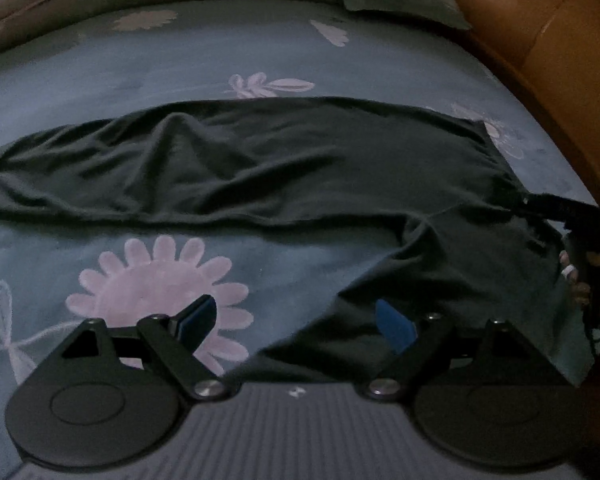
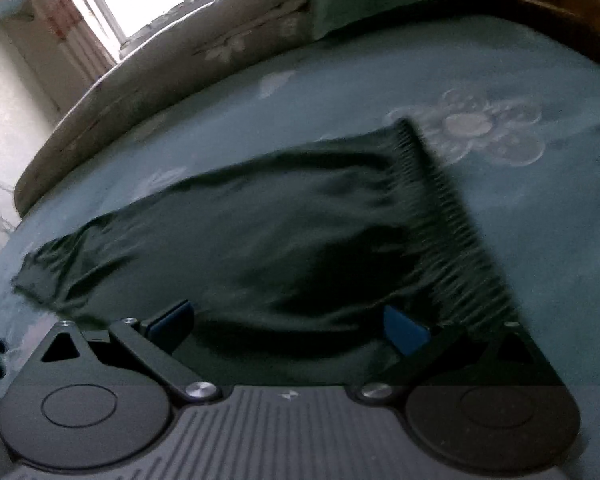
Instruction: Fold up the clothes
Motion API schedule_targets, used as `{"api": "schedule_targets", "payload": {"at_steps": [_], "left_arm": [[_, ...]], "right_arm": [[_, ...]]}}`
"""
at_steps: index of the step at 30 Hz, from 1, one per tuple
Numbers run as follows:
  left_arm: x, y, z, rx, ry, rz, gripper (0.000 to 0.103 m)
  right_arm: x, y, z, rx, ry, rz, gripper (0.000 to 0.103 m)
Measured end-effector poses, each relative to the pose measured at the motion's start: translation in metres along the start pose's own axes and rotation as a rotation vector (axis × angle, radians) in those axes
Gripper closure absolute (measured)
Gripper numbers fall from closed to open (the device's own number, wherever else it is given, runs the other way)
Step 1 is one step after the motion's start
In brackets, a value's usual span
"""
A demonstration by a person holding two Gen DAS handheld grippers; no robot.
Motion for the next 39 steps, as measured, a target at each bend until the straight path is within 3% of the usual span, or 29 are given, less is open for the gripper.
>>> {"api": "schedule_targets", "payload": {"at_steps": [5, 10, 12, 17, 21, 29, 32, 39], "left_arm": [[-0.009, -0.003, 0.001, -0.008, -0.023, 0.038, 0.016], [-0.017, 0.004, -0.009, -0.039, -0.008, 0.077, 0.016], [-0.020, 0.009, -0.020, -0.044, 0.013, 0.094, 0.016], [-0.040, 0.027, -0.048, -0.050, 0.046, 0.140, 0.016], [-0.057, 0.052, -0.076, -0.094, 0.081, 0.193, 0.016], [-0.069, 0.094, -0.132, -0.235, 0.112, 0.229, 0.016], [-0.085, 0.113, -0.146, -0.276, 0.078, 0.233, 0.016], [-0.114, 0.165, -0.143, -0.361, -0.048, 0.269, 0.016]], "right_arm": [[0.001, -0.014, 0.018, -0.003, 0.015, -0.017, 0.002], [-0.018, 0.011, 0.014, -0.044, 0.037, 0.100, 0.000], [-0.021, 0.016, 0.005, -0.056, 0.069, 0.131, 0.000], [-0.023, 0.012, -0.015, -0.121, 0.092, 0.030, 0.000], [-0.032, 0.030, -0.016, -0.147, 0.085, 0.065, 0.000], [-0.032, 0.076, -0.027, -0.235, 0.122, 0.111, 0.000], [-0.033, 0.094, -0.031, -0.283, 0.139, 0.113, 0.000], [-0.033, 0.143, -0.040, -0.386, 0.162, 0.164, 0.000]]}}
Point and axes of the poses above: each gripper's, at about its wrist camera, not at the fingertips, and x roughly the way its jaws point, y to its left, z to its top, the point moved 6 cm from there along x, roughly the way its jaws point, and after that the axes turned 13 degrees about -y, right-handed, at the moved point
